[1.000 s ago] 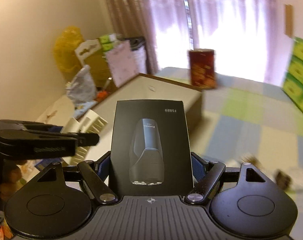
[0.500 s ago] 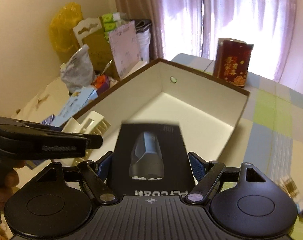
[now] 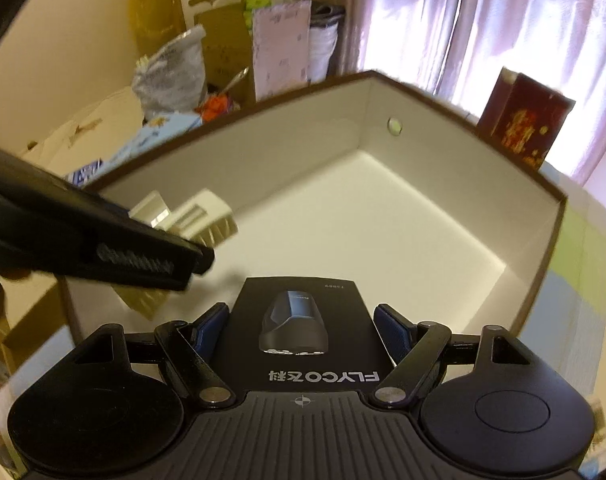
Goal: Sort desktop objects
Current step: 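Carry the cream clip and black FLYCO box over the brown box with both tools, then open the left tool to drop the clip while the right tool releases the FLYCO box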
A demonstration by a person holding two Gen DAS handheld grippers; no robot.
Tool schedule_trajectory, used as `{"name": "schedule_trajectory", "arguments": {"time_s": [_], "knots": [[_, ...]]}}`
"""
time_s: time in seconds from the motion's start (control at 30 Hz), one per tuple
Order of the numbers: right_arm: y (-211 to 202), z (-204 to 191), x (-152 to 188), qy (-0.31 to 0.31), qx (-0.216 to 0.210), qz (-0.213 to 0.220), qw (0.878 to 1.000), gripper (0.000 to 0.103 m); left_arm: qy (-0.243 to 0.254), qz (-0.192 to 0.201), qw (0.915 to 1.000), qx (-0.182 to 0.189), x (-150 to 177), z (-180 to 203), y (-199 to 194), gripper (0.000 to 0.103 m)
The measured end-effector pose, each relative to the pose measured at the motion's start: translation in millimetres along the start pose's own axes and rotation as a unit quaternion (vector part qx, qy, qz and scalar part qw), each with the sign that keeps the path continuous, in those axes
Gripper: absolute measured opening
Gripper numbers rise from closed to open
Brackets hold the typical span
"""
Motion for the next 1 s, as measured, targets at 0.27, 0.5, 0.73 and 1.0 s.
{"name": "schedule_trajectory", "arguments": {"time_s": [0.27, 0.5, 0.73, 1.0], "knots": [[-2.8, 10.4, -6.1, -0.006, -0.012, 0.004, 1.000, 0.099, -0.001, -0.025, 0.9997, -0.003, 2.3, -4.1, 13.5, 0.039], [-4.1, 11.4, -2.6, -0.020, -0.027, -0.003, 0.999, 0.101, 0.016, -0.024, 0.9996, -0.008, -2.2, 1.4, 13.4, 0.048], [-12.2, 15.4, -1.9, -0.011, -0.036, -0.001, 0.999, 0.101, 0.028, -0.019, 0.9994, -0.010, -1.3, 7.6, 7.7, 0.054], [-21.8, 14.0, 2.1, -0.013, -0.040, 0.003, 0.999, 0.101, 0.032, -0.011, 0.9994, -0.010, 1.7, 13.1, -3.7, 0.058]]}}
Point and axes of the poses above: each gripper's, at about its wrist camera, not at the fingertips, and y roughly the way its jaws point, z to its right, x to its underside, the point moved 6 cm from there along y, roughly the way its jaws point, and after that the axes turned 9 degrees about x, right-handed, at the moved point
